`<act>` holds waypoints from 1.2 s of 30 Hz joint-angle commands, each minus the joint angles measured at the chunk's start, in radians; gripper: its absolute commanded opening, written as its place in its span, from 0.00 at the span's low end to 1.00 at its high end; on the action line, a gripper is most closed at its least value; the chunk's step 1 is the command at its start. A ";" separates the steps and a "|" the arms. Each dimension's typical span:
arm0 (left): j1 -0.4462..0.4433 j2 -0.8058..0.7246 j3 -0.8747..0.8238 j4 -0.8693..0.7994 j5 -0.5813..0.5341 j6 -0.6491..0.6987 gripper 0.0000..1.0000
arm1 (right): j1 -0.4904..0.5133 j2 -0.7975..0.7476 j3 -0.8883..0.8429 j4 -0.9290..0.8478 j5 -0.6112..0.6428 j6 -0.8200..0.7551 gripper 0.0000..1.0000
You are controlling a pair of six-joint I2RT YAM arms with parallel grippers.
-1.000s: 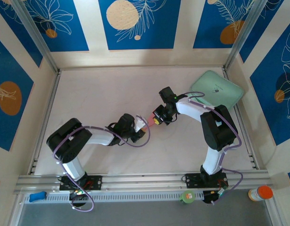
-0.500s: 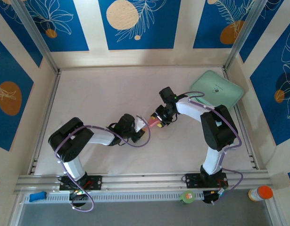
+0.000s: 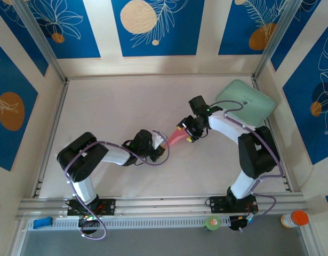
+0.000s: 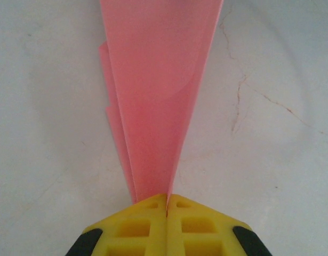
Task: Fold a paper plane with a square sheet of paper (pick it up from the middle)
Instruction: Fold the wing for the fifth time at the center of the table.
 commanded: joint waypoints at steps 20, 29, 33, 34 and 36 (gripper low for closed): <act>0.036 0.032 0.133 -0.339 0.139 -0.398 0.04 | 0.013 -0.110 -0.264 0.296 -0.145 -0.420 0.60; 0.039 0.043 0.124 -0.322 0.129 -0.410 0.05 | 0.027 -0.015 -0.213 0.267 -0.112 -0.428 0.45; 0.041 0.039 0.113 -0.309 0.127 -0.403 0.09 | 0.031 0.007 -0.210 0.264 -0.098 -0.426 0.44; 0.042 0.038 0.111 -0.303 0.131 -0.400 0.10 | 0.032 0.014 -0.206 0.266 -0.100 -0.429 0.44; 0.042 0.039 0.108 -0.294 0.135 -0.393 0.13 | 0.033 0.037 -0.192 0.268 -0.106 -0.434 0.46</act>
